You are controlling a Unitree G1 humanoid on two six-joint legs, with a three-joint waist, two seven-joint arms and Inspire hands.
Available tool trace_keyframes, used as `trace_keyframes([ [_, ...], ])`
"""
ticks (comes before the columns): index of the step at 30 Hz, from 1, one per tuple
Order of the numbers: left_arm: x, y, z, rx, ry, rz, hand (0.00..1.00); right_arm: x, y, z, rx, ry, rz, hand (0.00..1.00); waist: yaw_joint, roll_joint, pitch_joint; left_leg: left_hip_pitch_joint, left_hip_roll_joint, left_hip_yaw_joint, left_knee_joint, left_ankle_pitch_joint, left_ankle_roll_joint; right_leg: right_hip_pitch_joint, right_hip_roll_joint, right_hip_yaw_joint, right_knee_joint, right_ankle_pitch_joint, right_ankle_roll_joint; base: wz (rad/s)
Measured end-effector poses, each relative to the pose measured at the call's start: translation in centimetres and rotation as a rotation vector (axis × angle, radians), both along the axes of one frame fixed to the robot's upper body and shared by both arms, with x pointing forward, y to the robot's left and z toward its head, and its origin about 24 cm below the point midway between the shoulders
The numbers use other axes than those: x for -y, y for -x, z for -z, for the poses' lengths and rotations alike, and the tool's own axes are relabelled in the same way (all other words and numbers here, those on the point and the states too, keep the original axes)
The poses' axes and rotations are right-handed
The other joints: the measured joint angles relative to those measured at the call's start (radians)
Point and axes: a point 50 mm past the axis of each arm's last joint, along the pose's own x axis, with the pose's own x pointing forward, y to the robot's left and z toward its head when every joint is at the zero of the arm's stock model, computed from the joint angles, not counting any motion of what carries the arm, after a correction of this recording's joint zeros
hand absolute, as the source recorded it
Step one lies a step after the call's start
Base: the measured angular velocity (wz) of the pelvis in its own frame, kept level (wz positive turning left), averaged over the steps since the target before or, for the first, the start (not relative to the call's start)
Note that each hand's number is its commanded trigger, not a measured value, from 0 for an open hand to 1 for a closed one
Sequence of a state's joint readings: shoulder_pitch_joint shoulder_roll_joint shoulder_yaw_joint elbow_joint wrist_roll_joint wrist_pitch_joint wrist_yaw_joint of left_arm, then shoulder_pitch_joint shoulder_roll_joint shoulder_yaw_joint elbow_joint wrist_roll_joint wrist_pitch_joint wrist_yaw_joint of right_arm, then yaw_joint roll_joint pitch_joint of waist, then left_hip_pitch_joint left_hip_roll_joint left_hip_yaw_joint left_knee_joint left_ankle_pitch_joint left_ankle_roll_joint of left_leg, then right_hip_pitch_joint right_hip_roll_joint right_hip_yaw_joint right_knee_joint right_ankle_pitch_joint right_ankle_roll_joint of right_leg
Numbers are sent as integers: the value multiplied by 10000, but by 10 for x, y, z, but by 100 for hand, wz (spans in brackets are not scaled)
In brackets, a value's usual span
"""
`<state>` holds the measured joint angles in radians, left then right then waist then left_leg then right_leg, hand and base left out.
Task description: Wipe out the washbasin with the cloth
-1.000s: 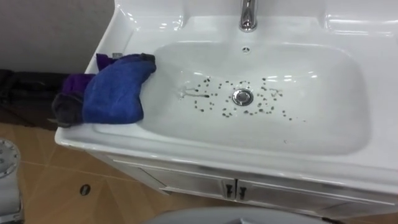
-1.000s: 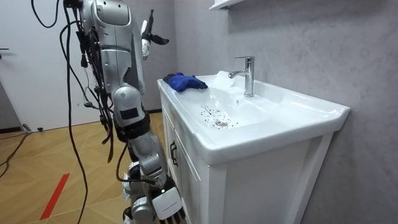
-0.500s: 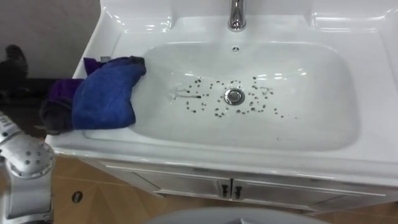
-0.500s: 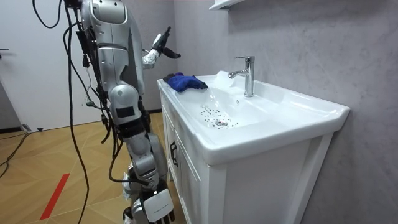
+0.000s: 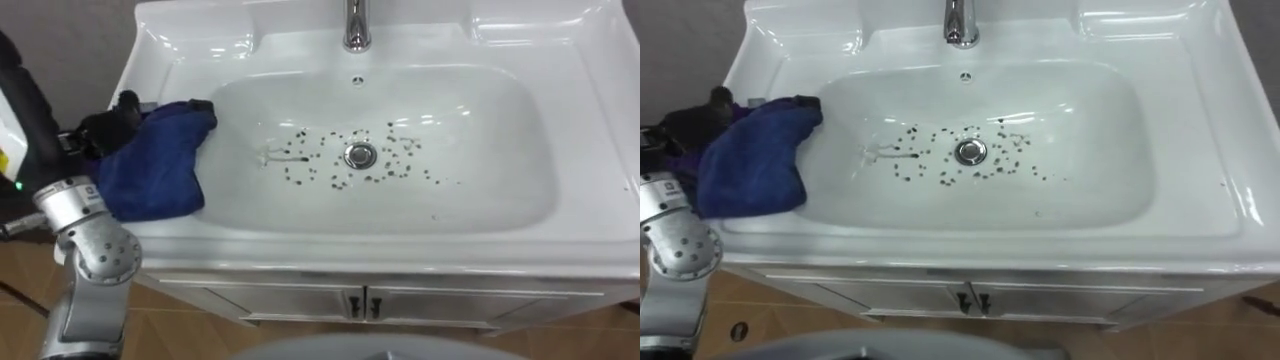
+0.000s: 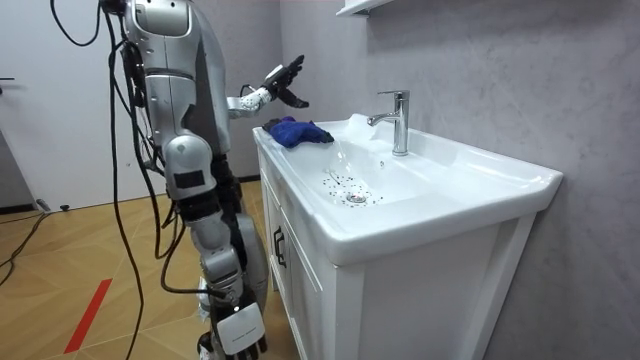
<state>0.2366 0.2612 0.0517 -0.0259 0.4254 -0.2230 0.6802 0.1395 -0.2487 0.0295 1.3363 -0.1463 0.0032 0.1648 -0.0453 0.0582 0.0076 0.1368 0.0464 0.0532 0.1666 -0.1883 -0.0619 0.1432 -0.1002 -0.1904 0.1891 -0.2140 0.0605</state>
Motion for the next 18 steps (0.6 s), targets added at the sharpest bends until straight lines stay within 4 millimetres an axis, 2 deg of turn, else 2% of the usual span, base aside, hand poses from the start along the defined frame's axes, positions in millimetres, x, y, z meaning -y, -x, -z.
trace_keyframes([
  [7, 14, -3, 5, -432, 155, 825, 0, -8, 1, 2, -231, -147, -296, 0, -100, -74, 15, 162, 1, 197, -3, 0, 0, 92, 1, 105, -25, -3, 3, -4],
  [13, 22, -4, 8, -715, 107, 1337, 0, -7, 0, 2, -141, -26, -324, 0, -171, -264, 21, 202, 2, 330, -1, -1, 0, 110, -2, 159, -11, -2, 3, -1],
  [18, 30, -5, 11, -937, 170, 1789, 0, -7, -6, 2, 47, 41, -387, 0, -176, -274, 23, 151, 3, 447, -2, -3, 4, 26, 1, 250, -1, -2, 6, -2],
])
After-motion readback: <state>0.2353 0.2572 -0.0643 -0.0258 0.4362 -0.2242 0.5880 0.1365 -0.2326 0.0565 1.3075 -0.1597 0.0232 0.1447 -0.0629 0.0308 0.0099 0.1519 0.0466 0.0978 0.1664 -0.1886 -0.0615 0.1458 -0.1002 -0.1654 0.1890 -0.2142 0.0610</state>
